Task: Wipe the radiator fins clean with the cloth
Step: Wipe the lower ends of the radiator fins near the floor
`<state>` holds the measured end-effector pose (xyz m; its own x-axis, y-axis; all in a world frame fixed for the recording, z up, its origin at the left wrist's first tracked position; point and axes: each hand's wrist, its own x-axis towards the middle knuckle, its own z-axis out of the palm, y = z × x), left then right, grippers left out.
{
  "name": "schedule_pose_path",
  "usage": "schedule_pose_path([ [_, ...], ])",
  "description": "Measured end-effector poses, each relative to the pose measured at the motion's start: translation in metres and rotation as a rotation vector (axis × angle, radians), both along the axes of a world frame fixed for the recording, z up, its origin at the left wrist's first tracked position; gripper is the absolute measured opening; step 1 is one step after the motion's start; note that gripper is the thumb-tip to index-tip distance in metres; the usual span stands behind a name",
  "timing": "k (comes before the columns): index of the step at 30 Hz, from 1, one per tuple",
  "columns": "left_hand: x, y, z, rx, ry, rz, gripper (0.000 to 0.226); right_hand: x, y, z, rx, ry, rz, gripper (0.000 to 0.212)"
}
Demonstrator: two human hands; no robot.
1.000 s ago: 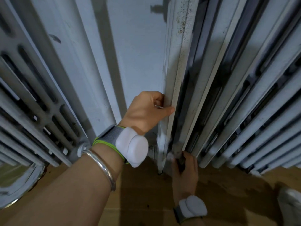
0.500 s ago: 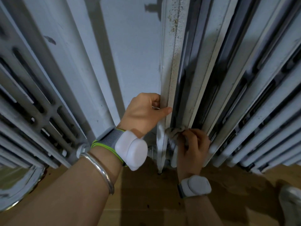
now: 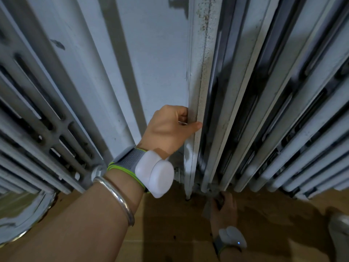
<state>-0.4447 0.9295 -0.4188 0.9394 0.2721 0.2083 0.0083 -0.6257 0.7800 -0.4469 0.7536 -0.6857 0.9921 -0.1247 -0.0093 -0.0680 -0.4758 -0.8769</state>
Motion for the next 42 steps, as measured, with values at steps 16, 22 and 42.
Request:
schedule_pose_path([
  [16, -0.002, -0.002, 0.002, 0.015, 0.021, 0.021, 0.030, 0.016, 0.037, 0.080, 0.608, 0.274, -0.183, 0.021],
  [22, -0.004, -0.005, 0.005, 0.061, 0.048, 0.062, 0.023, 0.000, 0.026, 0.128, 0.571, -0.066, 0.014, 0.031],
  [42, -0.017, -0.027, 0.020, 0.429, 0.214, 0.126, 0.037, 0.023, 0.028, 0.060, -0.130, -0.736, 0.236, 0.019],
])
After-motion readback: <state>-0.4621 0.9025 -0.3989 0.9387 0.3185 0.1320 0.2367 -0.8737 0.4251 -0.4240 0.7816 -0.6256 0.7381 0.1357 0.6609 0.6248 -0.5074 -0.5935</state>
